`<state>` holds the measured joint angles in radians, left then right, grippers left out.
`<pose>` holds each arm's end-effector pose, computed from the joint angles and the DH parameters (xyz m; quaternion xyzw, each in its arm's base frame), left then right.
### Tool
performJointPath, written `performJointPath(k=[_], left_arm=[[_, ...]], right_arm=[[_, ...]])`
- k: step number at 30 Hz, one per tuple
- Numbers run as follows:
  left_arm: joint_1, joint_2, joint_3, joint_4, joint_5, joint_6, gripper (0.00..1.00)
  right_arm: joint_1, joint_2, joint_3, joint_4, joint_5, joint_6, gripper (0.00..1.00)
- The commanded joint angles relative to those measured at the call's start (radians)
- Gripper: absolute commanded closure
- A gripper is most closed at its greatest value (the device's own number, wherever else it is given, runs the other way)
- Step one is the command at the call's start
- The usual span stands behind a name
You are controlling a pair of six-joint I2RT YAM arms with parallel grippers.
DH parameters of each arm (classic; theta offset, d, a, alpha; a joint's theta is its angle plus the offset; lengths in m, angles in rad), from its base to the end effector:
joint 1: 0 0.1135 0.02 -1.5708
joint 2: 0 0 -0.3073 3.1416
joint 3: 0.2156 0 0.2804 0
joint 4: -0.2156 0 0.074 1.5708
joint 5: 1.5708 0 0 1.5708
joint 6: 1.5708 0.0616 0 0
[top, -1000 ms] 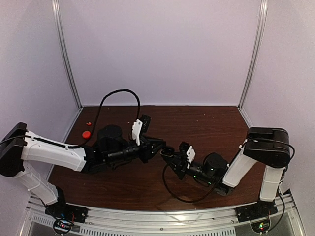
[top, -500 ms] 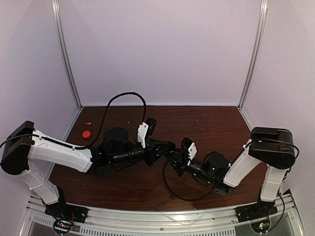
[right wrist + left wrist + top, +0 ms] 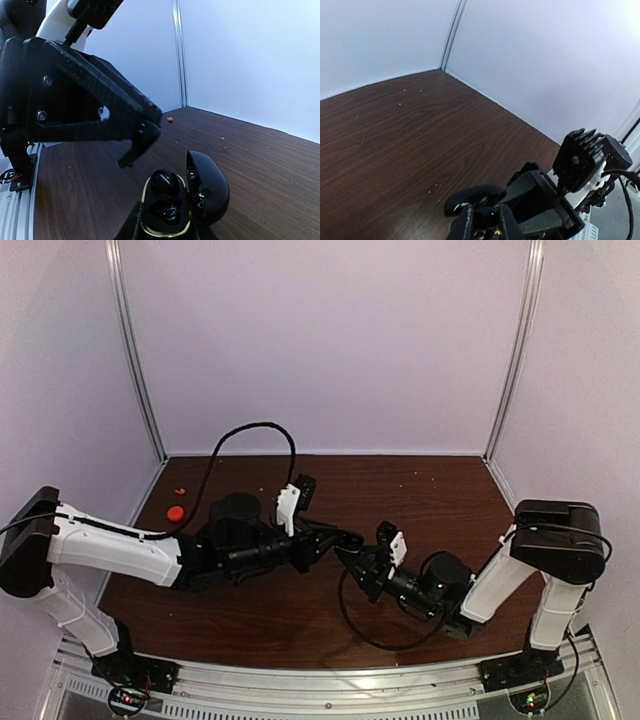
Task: Insert the wireless bluetooth earbuds into the charging case
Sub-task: Adjust the right earbud at the corner of the board.
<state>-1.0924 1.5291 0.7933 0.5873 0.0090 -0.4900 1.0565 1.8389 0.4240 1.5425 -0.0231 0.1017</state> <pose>0.1766 -0.3417 0.2611 0.2276 0.7226 -0.4666 0.4564 0.1649 0.2947 0.1658 -0.3112 0.5827 0.4172 0.6241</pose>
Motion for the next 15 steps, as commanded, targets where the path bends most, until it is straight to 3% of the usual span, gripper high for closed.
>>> performJointPath(k=[1, 6, 15], left_arm=[[0.025, -0.111, 0.019, -0.292, -0.079, -0.016, 0.82], [0.047, -0.128, 0.093, -0.721, -0.094, -0.005, 0.82], [0.05, 0.011, 0.082, -0.88, 0.043, -0.093, 0.82]], right_arm=[[-0.041, -0.093, -0.096, 0.069, 0.043, 0.034, 1.0], [-0.074, -0.214, -0.191, 0.001, 0.044, 0.036, 1.0], [-0.085, -0.345, -0.228, -0.113, 0.025, 0.015, 1.0]])
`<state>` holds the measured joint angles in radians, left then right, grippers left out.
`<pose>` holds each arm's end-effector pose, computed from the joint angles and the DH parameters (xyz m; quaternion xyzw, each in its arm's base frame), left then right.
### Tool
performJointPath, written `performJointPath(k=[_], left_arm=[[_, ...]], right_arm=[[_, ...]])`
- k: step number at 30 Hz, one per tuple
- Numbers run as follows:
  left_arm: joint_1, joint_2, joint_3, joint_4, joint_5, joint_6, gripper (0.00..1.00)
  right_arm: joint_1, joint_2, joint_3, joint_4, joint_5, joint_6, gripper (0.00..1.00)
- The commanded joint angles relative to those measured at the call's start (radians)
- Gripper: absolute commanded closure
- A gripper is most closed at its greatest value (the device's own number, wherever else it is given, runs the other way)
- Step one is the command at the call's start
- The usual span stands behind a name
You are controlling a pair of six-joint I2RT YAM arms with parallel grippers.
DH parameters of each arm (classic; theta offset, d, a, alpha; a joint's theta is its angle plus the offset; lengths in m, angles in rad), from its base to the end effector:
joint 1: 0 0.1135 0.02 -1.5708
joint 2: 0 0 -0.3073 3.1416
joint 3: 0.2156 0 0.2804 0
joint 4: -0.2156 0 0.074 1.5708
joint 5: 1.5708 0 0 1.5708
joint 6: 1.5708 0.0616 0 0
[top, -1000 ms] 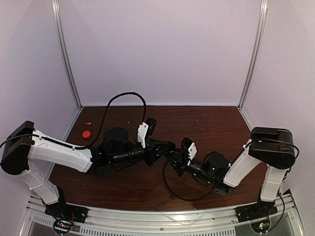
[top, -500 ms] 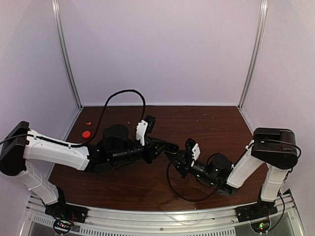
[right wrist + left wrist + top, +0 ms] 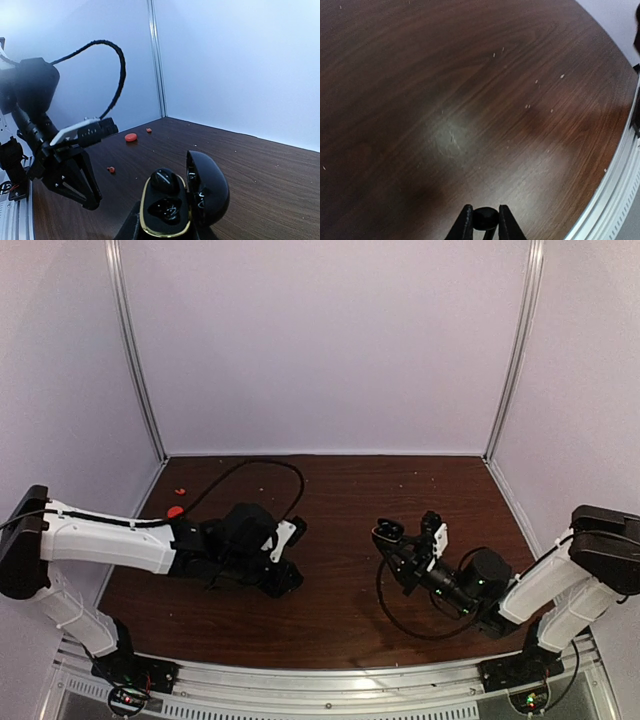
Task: Insert the wireless bluetooth earbuds into the charging case
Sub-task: Adjust the right earbud at the corner of the board.
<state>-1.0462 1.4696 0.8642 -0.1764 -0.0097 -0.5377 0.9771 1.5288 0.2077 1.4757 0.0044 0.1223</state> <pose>0.1731 -0.2979 0.2171 0.2304 0.8940 -0.2704 0.2732 0.1495 0.2211 0.1908 -0.2681 0.5926 0.3956 0.6484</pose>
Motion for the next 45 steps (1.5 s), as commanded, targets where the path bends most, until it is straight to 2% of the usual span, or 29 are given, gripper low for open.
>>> performJointPath(k=[1, 12, 18, 24, 27, 34, 45], left_arm=[[0.003, 0.09, 0.02, -0.135, 0.068, -0.049, 0.82], [0.008, 0.212, 0.107, -0.394, 0.067, -0.033, 0.79], [0.008, 0.283, 0.191, -0.537, 0.113, 0.025, 0.67], [0.008, 0.345, 0.307, -0.66, 0.084, 0.071, 0.54], [0.008, 0.384, 0.365, -0.711, 0.076, 0.094, 0.5], [0.006, 0.477, 0.441, -0.797, 0.079, 0.134, 0.56], [-0.003, 0.534, 0.503, -0.874, 0.084, 0.17, 0.64]], right_arm=[[-0.007, -0.04, -0.011, -0.053, -0.003, -0.007, 1.0], [-0.015, -0.09, -0.018, -0.099, -0.002, -0.02, 1.0], [-0.021, -0.102, -0.019, -0.11, -0.002, -0.023, 1.0], [-0.025, -0.109, -0.026, -0.109, -0.002, -0.018, 1.0], [-0.027, -0.113, -0.031, -0.104, -0.002, -0.015, 1.0], [-0.04, -0.129, -0.045, -0.103, -0.002, -0.016, 1.0], [-0.051, -0.145, -0.056, -0.104, -0.002, -0.021, 1.0]])
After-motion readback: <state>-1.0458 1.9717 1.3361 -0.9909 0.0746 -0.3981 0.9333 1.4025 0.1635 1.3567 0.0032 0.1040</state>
